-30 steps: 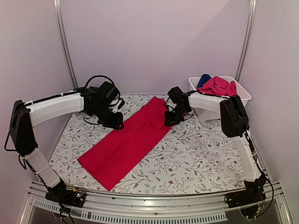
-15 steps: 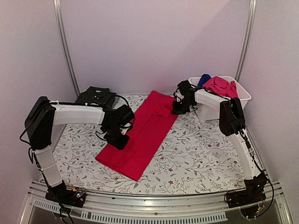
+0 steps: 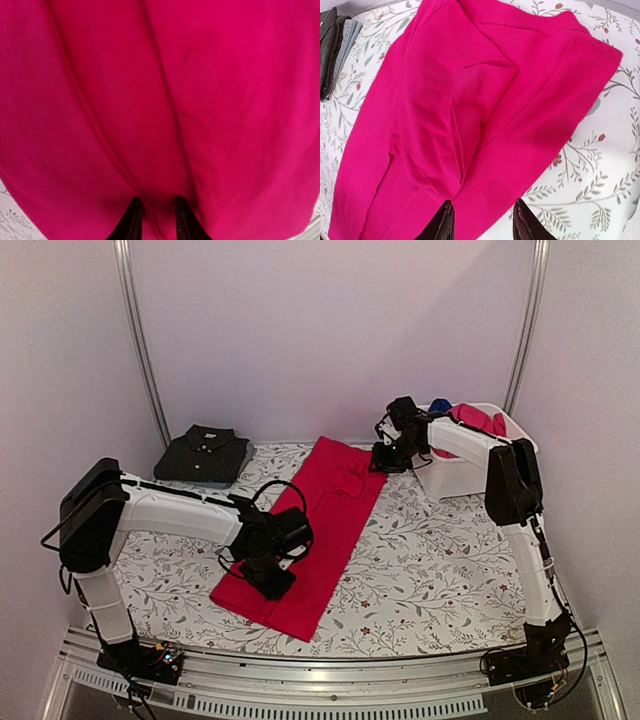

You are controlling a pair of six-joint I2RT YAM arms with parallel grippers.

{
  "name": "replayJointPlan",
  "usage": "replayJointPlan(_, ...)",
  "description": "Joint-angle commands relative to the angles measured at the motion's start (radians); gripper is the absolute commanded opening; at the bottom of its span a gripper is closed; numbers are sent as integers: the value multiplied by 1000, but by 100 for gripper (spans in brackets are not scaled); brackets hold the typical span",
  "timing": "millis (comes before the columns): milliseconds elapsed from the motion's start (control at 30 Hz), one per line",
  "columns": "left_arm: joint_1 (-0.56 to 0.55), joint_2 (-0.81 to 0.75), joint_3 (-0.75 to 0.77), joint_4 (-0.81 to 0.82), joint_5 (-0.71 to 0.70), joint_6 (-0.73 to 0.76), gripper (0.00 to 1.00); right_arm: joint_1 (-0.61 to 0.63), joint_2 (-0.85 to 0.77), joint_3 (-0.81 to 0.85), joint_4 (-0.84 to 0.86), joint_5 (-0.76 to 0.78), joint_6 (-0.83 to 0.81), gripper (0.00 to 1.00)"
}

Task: Fold and stack the mixed laundry pile
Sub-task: Rotate the rectangle-folded T-shirt at the center of the board.

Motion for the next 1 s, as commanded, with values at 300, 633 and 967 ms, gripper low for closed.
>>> replayJointPlan(300,-70,-149,80,30,90,-25,25,218,-249,-372,29,-53,35,39)
replayJointPlan(633,170,-222,87,46,113,-67,26,245,-80,-328,-18,4,46,37)
replayJointPlan(967,209,-219,-12,101,158,-111,27,90,-1,-269,-17,46,-89,36)
